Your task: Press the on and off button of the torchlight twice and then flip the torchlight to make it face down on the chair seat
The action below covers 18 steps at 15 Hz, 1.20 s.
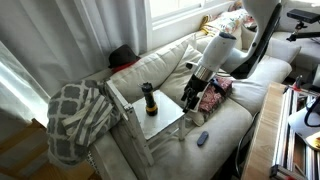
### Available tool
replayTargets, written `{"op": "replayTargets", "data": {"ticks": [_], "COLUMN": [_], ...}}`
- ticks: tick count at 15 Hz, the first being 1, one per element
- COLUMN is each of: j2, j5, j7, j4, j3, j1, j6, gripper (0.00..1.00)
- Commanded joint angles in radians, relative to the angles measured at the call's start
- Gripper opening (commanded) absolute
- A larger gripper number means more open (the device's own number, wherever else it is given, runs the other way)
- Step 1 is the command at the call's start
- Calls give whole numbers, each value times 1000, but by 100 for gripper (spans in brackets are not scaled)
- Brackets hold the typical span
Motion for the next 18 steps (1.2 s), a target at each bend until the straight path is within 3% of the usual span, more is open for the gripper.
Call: {"op": "replayTargets", "data": {"ticks": [1, 7, 18], "j2": [-114, -277, -471], "j5": [-17, -36, -206], "j7": [60, 112, 276], "j4": [-77, -81, -80], "j3": [58, 97, 60], "j1": [-64, -130, -178], "j6": [-3, 68, 196], "gripper": [100, 100, 100]}}
